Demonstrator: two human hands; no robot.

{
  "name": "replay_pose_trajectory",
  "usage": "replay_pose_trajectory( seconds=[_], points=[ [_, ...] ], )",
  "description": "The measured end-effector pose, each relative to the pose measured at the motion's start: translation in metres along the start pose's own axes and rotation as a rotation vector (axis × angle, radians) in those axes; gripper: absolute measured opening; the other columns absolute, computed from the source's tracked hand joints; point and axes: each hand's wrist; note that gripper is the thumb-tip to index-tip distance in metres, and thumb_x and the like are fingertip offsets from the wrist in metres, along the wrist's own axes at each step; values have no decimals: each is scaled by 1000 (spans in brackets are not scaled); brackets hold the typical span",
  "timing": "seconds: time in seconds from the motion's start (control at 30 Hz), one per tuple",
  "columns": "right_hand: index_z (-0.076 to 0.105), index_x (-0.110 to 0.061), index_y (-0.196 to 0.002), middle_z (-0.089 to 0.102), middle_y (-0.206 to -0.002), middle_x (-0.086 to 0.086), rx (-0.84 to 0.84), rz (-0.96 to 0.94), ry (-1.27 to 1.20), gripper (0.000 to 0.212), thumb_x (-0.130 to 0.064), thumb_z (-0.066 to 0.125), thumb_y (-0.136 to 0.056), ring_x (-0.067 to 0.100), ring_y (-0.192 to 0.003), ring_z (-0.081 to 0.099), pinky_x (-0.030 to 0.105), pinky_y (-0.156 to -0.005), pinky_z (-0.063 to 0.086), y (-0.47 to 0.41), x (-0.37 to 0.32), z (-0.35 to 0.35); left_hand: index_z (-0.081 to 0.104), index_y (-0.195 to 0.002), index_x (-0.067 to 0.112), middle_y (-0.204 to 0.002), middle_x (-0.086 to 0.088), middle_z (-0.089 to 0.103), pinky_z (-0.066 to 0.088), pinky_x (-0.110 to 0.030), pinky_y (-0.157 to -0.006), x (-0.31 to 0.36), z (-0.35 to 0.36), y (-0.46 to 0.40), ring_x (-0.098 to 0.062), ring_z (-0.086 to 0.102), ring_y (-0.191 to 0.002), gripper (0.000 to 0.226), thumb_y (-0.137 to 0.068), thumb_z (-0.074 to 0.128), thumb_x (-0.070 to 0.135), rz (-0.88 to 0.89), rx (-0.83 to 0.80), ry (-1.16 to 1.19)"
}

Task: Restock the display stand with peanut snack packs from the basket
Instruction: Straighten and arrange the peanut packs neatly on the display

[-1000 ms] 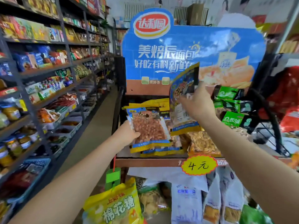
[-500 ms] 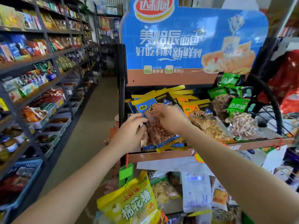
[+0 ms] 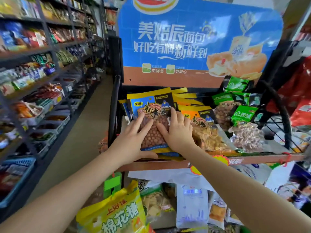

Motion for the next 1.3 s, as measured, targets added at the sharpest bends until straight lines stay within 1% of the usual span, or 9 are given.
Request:
replay_pose_trajectory(
  seconds=[0.13,0.27,0.47,0.63,0.83,0.97,1.07,1.2,1.3],
  points=[
    [25,-16,-140,27,-146,8,-91,-78,48,92,-72,53,-72,34,-133,29,49,-106,28,-32,9,-26,4,-147,35,-158,3,-7,6,-49,-116,2,-7,0,-25,-11,-144,119,-44,17,93,-53,84,-221],
    [26,-14,-140,26,-148,11,-160,-170,-89,89,-65,59,-74,34,-134,29,49,-107,30,-71,19,-38,2,-147,29,-156,6,-1,8,-42,-117,5,-8,-8,-17,-6,-143,123,-43,3,94,-89,97,-103],
    [35,-10,-140,41,-145,11,-275,-324,-241,62,-43,52,-90,29,-133,37,39,-107,34,-131,14,-36,2,-148,26,-158,6,-3,6,-37,-117,10,-20,-31,-15,-6,-144,103,-62,9,83,-161,213,-46],
    [47,-4,-133,52,-137,17,-371,-448,-95,48,-36,41,-97,32,-125,47,36,-101,37,-168,-5,-31,19,-147,15,-157,-3,13,15,-35,-116,-7,-46,-70,-20,9,-144,71,-90,31,57,-168,263,-187],
    [50,-3,-127,52,-125,19,-351,-522,156,43,-30,47,-94,35,-116,50,40,-97,42,-175,-16,-24,33,-138,12,-139,-7,43,47,-40,-93,-23,-60,-101,-26,43,-125,88,-76,43,73,-196,9,-332],
    [56,-1,-116,59,-117,19,-311,-496,183,31,-21,48,-93,35,-106,56,39,-88,47,-175,-17,-18,33,-137,11,-136,-6,44,44,-40,-95,-32,-54,-104,-26,43,-124,102,-66,44,82,-158,58,-456],
    [63,-3,-105,66,-107,15,-342,-459,255,28,-25,56,-90,33,-98,60,38,-81,51,-178,-19,-14,35,-137,10,-141,-7,39,39,-40,-101,-36,-51,-106,-26,40,-128,102,-65,45,82,-143,119,-465],
    [66,-6,-96,66,-104,10,-383,-496,271,27,-31,55,-90,31,-101,57,39,-88,46,-180,-18,-16,40,-130,10,-143,-10,28,42,-40,-96,-35,-44,-101,-28,39,-126,90,-71,43,78,-121,154,-458],
    [62,-7,-85,59,-91,5,-392,-491,159,22,-28,56,-90,26,-91,54,33,-79,41,-177,-12,-21,42,-121,9,-140,-10,23,44,-38,-92,-30,-38,-96,-27,42,-119,80,-73,50,72,-127,231,-344]
  ],
)
Point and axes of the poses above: each hand's wrist, its own y-axis away from the middle knuckle, its own z-axis out of the palm, x = y × z
